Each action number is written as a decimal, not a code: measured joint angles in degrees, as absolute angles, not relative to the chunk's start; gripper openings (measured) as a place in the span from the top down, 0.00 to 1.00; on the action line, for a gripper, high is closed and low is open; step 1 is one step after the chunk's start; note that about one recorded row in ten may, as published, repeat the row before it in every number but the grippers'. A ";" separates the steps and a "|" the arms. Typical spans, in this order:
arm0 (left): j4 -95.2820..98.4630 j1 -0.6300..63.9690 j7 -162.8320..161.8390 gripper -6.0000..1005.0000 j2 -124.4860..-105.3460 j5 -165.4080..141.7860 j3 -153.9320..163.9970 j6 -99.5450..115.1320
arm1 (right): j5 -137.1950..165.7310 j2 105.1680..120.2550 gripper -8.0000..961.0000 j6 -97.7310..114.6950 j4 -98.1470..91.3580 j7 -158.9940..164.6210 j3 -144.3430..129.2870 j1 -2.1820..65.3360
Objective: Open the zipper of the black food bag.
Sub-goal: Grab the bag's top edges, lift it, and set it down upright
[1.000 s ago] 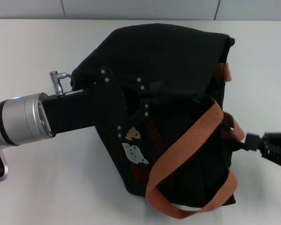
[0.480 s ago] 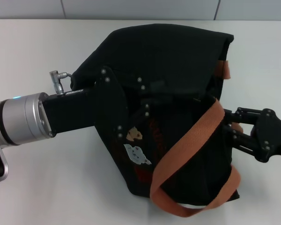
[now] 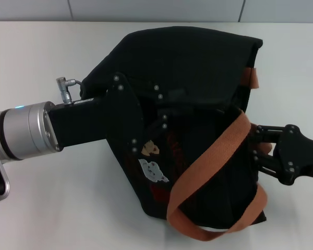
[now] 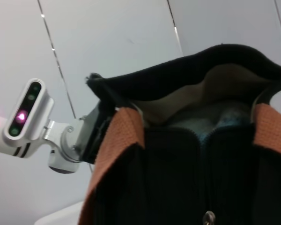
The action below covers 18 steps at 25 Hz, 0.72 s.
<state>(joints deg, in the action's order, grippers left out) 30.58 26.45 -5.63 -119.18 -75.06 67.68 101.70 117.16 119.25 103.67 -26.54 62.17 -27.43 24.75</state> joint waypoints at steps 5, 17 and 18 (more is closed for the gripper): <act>30.59 26.46 -5.63 0.89 -119.18 -75.06 67.76 101.73 | 116.89 119.46 0.69 101.96 -26.01 62.18 -27.14 25.72; 30.76 26.46 -5.63 0.88 -119.18 -75.05 67.77 102.04 | 116.99 119.16 0.99 102.83 -26.46 62.48 -27.65 25.95; 30.76 26.46 -5.63 0.88 -119.18 -74.99 67.77 102.04 | 117.14 119.13 0.99 103.01 -26.66 62.48 -27.65 25.84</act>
<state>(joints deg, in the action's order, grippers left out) 30.76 26.46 -5.63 -119.18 -74.99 67.77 102.04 117.14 119.13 103.01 -26.66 62.48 -27.65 25.84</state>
